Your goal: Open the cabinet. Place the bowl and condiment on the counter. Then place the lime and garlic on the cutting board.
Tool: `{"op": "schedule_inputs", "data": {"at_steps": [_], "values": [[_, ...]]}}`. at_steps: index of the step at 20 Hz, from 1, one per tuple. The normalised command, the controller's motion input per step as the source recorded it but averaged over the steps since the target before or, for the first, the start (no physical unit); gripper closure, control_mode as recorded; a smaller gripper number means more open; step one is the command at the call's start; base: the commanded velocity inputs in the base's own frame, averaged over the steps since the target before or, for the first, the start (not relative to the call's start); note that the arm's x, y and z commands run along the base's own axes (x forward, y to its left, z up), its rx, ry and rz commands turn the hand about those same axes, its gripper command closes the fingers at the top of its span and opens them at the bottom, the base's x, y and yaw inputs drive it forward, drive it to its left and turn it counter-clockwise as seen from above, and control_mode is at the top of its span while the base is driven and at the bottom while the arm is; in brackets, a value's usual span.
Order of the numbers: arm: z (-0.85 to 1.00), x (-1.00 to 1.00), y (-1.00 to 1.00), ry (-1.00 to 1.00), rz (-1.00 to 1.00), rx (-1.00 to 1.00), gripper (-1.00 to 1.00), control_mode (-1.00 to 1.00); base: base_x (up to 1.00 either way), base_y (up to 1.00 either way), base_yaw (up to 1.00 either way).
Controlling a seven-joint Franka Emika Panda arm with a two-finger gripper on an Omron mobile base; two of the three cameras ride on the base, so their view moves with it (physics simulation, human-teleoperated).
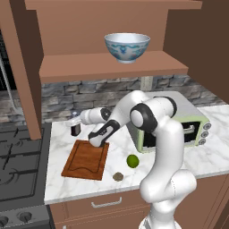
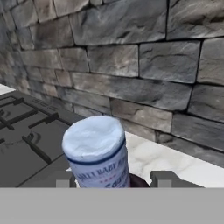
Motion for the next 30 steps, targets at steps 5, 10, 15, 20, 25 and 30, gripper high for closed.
{"op": "schedule_inputs", "data": {"at_steps": [5,10,15,20,25,30], "values": [[-0.11,0.15,0.01,0.0,0.0,0.0,1.0,-1.0,0.0,0.0,0.0],[-0.2,0.12,0.0,0.0,0.0,0.0,1.0,-1.0,0.0,0.0,0.0],[-0.16,0.14,0.0,-0.01,0.0,0.0,1.0,-1.0,0.0,0.0,0.0],[-0.09,0.17,0.0,-0.03,0.0,0.0,1.0,-1.0,0.0,0.0,0.0],[-0.11,0.12,0.02,-0.02,0.0,0.0,1.0,-1.0,0.0,0.0,0.0],[-0.17,0.05,0.08,0.0,0.0,0.0,-1.0,-1.0,0.0,0.0,0.0]]}}
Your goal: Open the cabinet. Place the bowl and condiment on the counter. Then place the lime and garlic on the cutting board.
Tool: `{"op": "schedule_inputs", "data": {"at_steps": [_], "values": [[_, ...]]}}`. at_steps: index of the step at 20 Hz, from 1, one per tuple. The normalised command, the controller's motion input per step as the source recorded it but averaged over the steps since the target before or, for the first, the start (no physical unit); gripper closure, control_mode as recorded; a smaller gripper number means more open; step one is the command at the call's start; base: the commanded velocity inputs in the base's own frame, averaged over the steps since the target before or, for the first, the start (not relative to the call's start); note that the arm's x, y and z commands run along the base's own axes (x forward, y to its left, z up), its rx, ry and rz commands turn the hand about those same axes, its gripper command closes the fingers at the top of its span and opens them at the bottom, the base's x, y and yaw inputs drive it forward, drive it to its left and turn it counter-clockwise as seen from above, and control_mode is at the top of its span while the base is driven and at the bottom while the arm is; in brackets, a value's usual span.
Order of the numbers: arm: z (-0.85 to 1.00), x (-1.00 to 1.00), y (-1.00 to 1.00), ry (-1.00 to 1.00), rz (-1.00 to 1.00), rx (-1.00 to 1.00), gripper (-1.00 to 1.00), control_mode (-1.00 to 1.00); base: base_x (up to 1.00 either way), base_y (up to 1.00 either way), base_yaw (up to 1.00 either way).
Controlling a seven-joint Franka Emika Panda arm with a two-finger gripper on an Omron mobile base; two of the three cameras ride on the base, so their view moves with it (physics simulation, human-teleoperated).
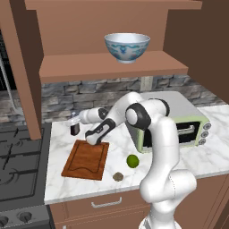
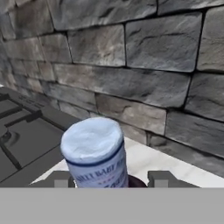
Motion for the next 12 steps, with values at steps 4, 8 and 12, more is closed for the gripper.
{"op": "schedule_inputs", "data": {"at_steps": [4,8,12], "values": [[0.04,0.0,0.02,0.0,0.0,0.0,-1.0,-1.0,0.0,0.0,0.0],[0.36,-0.03,0.0,0.0,0.0,0.0,-1.0,-1.0,0.0,0.0,0.0],[0.72,-0.17,0.0,0.0,-0.01,0.0,-1.0,-1.0,0.0,0.0,0.0]]}}
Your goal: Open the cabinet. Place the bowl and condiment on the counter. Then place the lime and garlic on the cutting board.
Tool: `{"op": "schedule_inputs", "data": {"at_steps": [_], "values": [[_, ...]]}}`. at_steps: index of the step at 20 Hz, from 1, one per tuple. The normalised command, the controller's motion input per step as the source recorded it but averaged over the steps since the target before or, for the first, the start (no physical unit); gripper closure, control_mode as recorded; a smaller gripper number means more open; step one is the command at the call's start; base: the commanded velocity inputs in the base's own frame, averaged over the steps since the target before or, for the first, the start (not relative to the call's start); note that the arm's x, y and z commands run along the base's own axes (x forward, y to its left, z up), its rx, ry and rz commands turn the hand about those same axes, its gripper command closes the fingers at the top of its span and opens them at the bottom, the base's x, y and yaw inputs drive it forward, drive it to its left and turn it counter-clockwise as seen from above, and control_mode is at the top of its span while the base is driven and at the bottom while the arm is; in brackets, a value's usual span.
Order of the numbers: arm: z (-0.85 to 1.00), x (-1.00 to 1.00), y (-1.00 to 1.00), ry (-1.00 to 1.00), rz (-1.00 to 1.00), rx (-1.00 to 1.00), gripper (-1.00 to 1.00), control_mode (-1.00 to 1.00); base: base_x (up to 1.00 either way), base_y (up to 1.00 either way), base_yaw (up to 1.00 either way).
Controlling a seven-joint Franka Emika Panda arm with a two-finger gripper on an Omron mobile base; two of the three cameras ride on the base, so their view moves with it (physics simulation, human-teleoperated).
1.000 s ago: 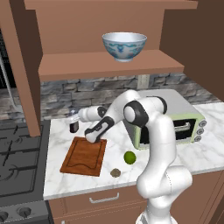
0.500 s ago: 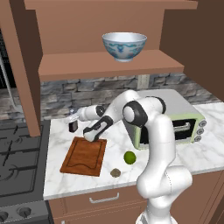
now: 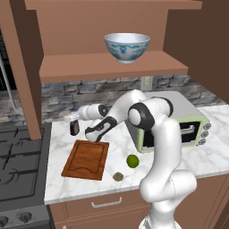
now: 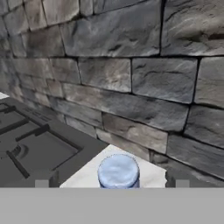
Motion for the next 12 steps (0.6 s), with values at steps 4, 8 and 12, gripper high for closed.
{"op": "schedule_inputs", "data": {"at_steps": [4,8,12], "values": [[0.96,-0.35,0.0,0.0,-0.05,0.0,-1.0,-1.0,0.0,0.0,0.0],[1.0,-0.8,-0.08,0.13,-0.11,-0.03,-1.0,-1.0,0.0,0.0,0.0],[0.94,-0.74,-0.21,0.06,-0.25,-0.2,-1.0,-1.0,0.0,0.0,0.0]]}}
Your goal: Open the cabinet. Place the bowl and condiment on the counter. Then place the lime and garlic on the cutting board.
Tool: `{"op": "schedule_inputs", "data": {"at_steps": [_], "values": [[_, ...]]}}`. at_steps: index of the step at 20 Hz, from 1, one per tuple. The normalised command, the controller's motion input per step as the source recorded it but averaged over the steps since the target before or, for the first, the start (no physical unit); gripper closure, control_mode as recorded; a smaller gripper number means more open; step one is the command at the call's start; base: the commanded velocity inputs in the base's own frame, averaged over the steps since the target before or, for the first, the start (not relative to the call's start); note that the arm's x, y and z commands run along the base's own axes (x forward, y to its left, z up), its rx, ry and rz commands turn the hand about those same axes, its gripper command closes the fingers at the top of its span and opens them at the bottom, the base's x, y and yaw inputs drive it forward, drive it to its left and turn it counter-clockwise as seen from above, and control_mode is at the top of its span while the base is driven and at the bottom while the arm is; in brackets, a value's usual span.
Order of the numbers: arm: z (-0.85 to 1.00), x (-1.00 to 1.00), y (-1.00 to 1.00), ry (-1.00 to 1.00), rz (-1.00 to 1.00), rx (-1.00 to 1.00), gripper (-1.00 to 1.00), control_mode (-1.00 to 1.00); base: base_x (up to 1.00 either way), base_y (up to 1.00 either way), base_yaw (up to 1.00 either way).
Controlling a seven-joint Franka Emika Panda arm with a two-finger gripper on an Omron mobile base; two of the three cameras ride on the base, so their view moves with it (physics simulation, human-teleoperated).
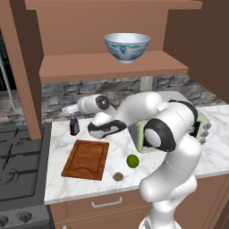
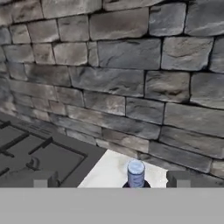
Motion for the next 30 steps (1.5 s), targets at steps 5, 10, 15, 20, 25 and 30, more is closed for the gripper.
{"op": "schedule_inputs", "data": {"at_steps": [5,10,15,20,25,30], "values": [[0.92,-0.48,-0.23,0.0,-0.21,-0.36,-1.0,-1.0,0.0,0.0,0.0],[0.63,-0.42,-0.47,0.0,0.0,-0.42,-1.0,-1.0,0.0,0.0,0.0],[0.66,-0.38,-0.78,0.01,0.0,-0.37,-1.0,-1.0,0.0,0.0,0.0],[0.77,-0.53,-0.83,0.15,0.0,-0.25,-1.0,-1.0,0.0,0.0,0.0],[1.0,-0.75,-0.57,0.19,0.0,-0.11,-1.0,-1.0,0.0,0.0,0.0],[1.0,-0.44,-0.41,0.11,-0.04,-0.06,-1.0,-1.0,0.0,0.0,0.0]]}}
